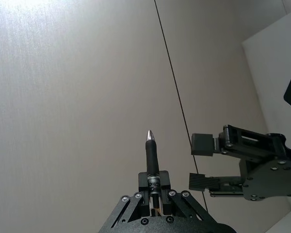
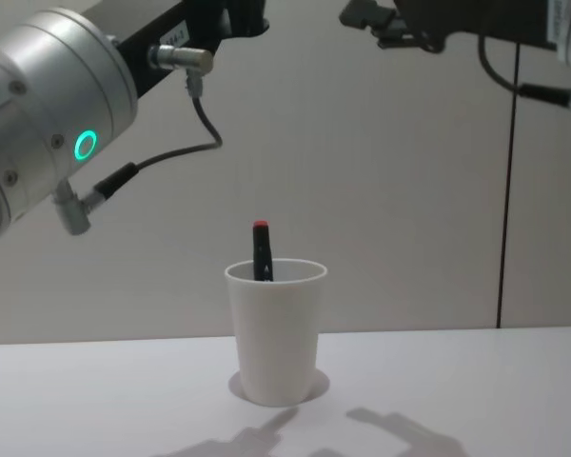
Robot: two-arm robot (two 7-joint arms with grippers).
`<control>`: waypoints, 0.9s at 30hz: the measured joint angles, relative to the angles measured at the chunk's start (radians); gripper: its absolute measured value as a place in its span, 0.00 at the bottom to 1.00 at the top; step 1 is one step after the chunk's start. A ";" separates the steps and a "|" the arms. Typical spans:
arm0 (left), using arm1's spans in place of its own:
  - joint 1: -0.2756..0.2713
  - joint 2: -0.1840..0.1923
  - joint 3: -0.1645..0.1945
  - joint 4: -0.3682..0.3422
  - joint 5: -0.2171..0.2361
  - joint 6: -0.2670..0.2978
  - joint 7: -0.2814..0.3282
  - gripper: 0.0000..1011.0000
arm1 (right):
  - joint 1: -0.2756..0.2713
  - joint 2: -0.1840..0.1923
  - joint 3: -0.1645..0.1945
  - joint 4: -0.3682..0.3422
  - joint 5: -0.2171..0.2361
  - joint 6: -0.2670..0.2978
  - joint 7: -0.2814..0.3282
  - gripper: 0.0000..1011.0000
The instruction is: Place the pen into the pen holder.
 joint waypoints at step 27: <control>0.000 0.000 0.000 0.000 0.000 0.000 0.000 0.13 | 0.125 -0.031 -0.043 0.077 -0.024 0.056 0.025 0.99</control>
